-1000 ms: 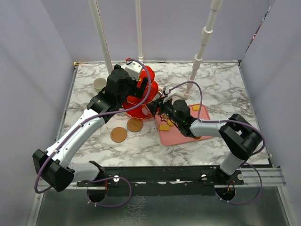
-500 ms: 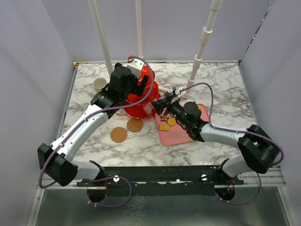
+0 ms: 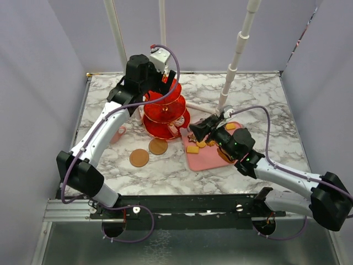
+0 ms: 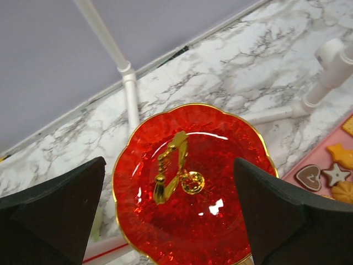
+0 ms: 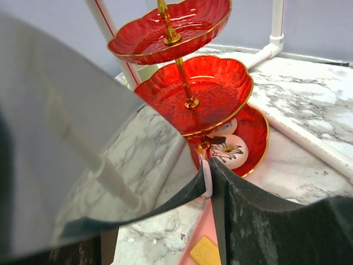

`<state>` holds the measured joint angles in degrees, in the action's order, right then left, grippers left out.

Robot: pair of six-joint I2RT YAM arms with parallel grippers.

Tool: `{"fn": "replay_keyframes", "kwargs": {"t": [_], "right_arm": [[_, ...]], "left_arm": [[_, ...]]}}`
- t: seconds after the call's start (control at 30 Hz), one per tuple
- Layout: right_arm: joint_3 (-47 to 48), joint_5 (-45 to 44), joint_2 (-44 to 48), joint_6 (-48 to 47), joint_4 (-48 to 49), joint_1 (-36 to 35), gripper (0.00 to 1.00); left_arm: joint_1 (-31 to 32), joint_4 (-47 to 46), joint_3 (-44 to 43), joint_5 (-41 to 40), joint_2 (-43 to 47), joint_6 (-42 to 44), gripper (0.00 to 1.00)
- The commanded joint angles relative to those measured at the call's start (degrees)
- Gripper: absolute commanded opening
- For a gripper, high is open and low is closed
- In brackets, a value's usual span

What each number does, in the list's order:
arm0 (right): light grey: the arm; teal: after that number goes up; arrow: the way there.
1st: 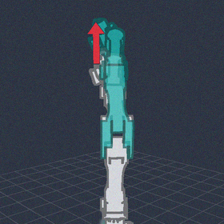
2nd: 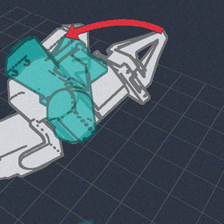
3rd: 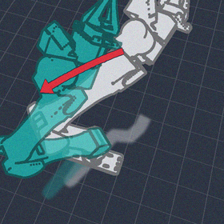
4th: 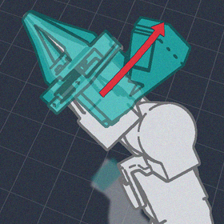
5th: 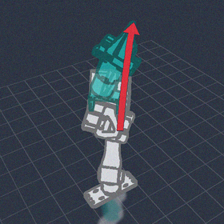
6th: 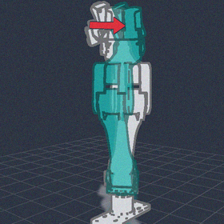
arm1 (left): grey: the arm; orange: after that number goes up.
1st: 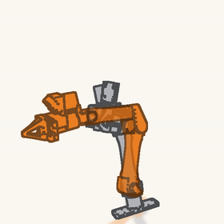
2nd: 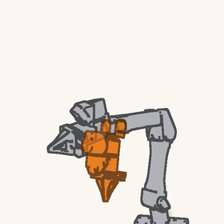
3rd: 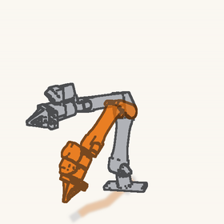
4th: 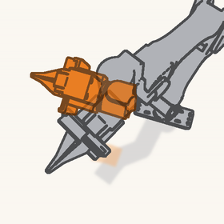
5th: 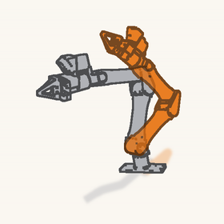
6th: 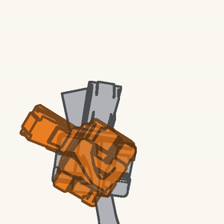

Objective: Serve the afternoon tea
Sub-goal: Place the desert on the desert table.

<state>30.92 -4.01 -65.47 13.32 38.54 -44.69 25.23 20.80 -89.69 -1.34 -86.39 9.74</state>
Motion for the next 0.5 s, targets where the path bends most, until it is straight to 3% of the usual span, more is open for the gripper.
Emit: {"fn": "replay_keyframes", "kwargs": {"t": [0.0, 0.07, 0.47], "right_arm": [[-2.2, -3.9, 5.9, 0.3, -4.6, -0.4, 0.58], [-2.9, -5.2, 7.8, 0.1, -5.7, -0.4, 0.58], [-5.0, -11.9, 14.2, -1.2, -10.2, -0.2, 0.54]], "left_arm": [[-0.4, 3.5, -4.2, 11.3, -3.1, 0.6, 0.98], [-0.5, 3.7, -5.4, 10.8, -4.5, -0.1, 0.93], [-0.5, 3.9, -11.1, 6.4, -9.8, -5.4, 0.36]]}}
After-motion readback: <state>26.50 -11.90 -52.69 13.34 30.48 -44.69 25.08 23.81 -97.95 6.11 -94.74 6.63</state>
